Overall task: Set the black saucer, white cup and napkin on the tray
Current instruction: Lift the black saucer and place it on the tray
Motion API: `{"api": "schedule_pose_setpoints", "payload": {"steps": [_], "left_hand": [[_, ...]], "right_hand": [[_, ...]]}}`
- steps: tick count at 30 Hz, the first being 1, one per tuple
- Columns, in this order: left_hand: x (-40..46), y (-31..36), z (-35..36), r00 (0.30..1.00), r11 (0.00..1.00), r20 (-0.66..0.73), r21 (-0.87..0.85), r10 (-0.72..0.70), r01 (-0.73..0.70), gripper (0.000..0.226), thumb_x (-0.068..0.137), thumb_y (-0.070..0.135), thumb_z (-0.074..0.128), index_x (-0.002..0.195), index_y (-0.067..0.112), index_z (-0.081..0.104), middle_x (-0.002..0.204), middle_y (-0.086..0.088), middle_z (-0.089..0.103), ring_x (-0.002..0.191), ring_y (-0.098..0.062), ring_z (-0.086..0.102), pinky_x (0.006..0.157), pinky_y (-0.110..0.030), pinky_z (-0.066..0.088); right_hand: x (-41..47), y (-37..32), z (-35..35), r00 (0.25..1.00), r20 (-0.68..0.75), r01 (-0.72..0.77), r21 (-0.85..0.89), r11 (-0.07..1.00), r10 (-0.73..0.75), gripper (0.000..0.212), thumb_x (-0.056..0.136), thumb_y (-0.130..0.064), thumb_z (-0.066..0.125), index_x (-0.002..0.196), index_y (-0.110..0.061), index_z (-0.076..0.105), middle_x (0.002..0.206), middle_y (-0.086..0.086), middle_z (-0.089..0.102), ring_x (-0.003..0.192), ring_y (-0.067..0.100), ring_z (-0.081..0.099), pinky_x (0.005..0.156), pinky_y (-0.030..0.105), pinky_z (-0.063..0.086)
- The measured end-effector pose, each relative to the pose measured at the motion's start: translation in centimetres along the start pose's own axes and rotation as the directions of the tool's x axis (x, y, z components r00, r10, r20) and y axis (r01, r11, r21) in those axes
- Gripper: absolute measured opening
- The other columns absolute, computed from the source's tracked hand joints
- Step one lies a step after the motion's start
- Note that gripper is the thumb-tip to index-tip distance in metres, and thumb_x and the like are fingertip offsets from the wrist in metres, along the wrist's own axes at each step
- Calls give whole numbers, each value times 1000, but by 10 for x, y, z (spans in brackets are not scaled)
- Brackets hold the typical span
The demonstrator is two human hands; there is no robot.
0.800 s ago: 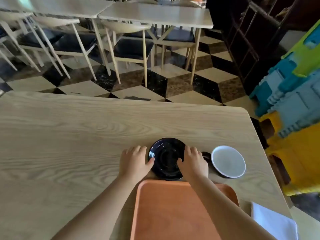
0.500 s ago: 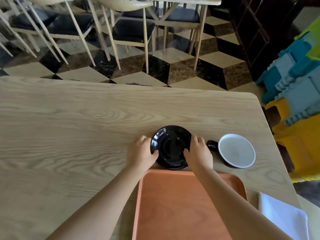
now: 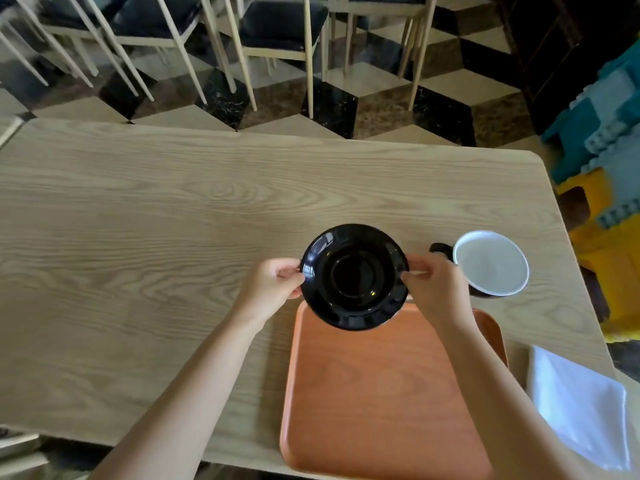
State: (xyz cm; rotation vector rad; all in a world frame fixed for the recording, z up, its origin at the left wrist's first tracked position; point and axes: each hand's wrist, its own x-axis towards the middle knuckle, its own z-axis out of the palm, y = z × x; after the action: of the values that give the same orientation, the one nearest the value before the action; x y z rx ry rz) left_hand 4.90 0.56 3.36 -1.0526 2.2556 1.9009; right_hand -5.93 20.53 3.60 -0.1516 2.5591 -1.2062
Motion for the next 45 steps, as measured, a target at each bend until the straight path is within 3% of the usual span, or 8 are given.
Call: {"api": "schedule_pose_setpoints", "payload": {"steps": [5,10,19,24,28,33,40,45], "left_hand": [[-43,-36,-2,1000,1000,1,7,-8,8,54,82,-1,58,68,49,71,59,11,68,68,-15,58,74,-33,53],[-65,-62,2,999,996,-47,86,-9,13,55,77,-2,62,67,52,70,57,1,61,56,-19,54,68,-45,55],[-68,-55,6,985,968,-171,252,28,17,53,73,0,61,63,52,65,57,14,68,59,-21,64,69,-46,56],[-66,-59,5,984,964,-175,259,-14,59,56,73,1,62,56,53,66,53,33,62,70,-25,65,75,-46,57],[-64,-60,5,986,961,-167,273,-4,50,25,75,0,64,90,18,74,57,16,65,73,-22,66,81,-43,55],[-61,-49,-2,994,886,-109,463,29,25,28,83,12,60,111,7,65,95,-7,70,90,-20,64,83,-29,47],[-70,4,38,938,625,82,726,338,-288,28,91,26,49,115,17,62,110,1,68,100,-20,62,85,-31,49],[-51,50,91,842,437,262,760,472,-481,43,95,36,42,134,17,45,135,2,54,121,-17,50,95,-32,45]], "right_hand": [[-40,30,13,994,87,-71,77,995,64,28,68,-11,60,86,-31,70,83,-6,74,80,19,69,80,46,56],[-61,50,22,988,106,-118,30,993,114,24,72,-6,61,85,-23,71,81,-1,73,77,25,68,77,42,56],[-62,53,28,987,139,-86,14,996,83,20,76,-4,61,92,-12,70,87,3,71,77,21,63,60,21,44],[-66,53,28,990,133,-54,12,998,52,19,78,-6,61,95,-12,68,85,3,69,81,23,61,68,25,40],[-69,52,26,990,141,-24,-1,1000,24,18,79,-6,60,95,-14,66,77,-3,64,77,20,60,61,23,40],[-63,48,16,978,206,56,-150,987,-25,15,82,-12,59,95,-8,65,87,6,67,83,23,59,67,26,40],[-65,34,-36,960,63,274,-412,869,-272,27,84,-22,59,110,-17,62,109,3,63,99,25,59,71,34,49],[-34,43,-95,967,-179,85,-450,889,-183,46,85,-29,58,128,-17,48,130,5,52,119,27,43,79,39,49]]}}
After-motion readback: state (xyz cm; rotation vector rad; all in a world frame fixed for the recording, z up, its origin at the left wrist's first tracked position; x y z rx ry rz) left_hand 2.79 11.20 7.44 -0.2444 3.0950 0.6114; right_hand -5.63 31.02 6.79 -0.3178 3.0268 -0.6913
